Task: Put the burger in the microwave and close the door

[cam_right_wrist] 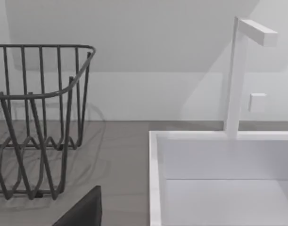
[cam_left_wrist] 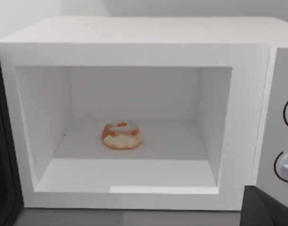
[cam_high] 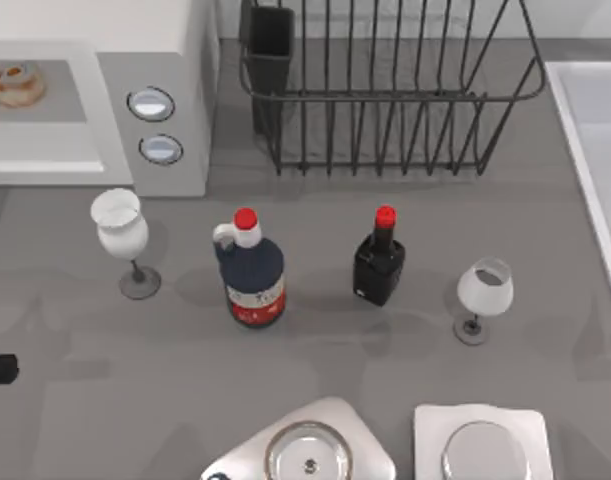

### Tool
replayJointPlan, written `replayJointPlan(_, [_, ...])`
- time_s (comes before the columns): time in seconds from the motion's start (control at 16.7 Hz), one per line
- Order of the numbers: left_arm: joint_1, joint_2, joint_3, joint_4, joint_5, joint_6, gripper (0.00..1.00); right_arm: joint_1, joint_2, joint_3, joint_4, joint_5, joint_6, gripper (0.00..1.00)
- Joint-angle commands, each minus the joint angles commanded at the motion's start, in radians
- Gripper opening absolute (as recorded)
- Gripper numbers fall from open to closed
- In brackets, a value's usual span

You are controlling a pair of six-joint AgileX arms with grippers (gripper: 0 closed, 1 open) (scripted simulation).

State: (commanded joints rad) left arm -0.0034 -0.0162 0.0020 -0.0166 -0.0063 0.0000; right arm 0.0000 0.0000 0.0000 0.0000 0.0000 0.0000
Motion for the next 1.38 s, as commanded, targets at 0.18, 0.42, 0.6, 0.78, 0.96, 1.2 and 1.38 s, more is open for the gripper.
replayJointPlan(0.18, [-0.028, -0.081, 0.010, -0.095, -0.022, -0.001, 0.00, 0.000, 0.000, 0.000, 0.000, 0.000, 0.000, 1.00])
replayJointPlan(0.42, [-0.064, -0.196, 0.025, -0.225, -0.060, -0.003, 0.00, 0.000, 0.000, 0.000, 0.000, 0.000, 0.000, 1.00])
replayJointPlan(0.6, [-0.076, -0.235, 0.031, -0.267, -0.073, -0.004, 0.00, 0.000, 0.000, 0.000, 0.000, 0.000, 0.000, 1.00])
replayJointPlan(0.78, [-0.069, -0.207, 0.028, -0.264, -0.071, -0.004, 0.00, 0.000, 0.000, 0.000, 0.000, 0.000, 0.000, 1.00])
replayJointPlan(0.96, [-0.039, -0.177, 0.056, -0.276, -0.056, 0.019, 0.00, 0.000, 0.000, 0.000, 0.000, 0.000, 0.000, 1.00])
replayJointPlan(1.2, [0.113, 0.006, 0.207, -0.334, 0.027, 0.139, 0.00, 0.000, 0.000, 0.000, 0.000, 0.000, 0.000, 1.00])
replayJointPlan(1.38, [0.272, 0.232, 0.377, -0.397, 0.121, 0.270, 0.00, 0.000, 0.000, 0.000, 0.000, 0.000, 0.000, 1.00])
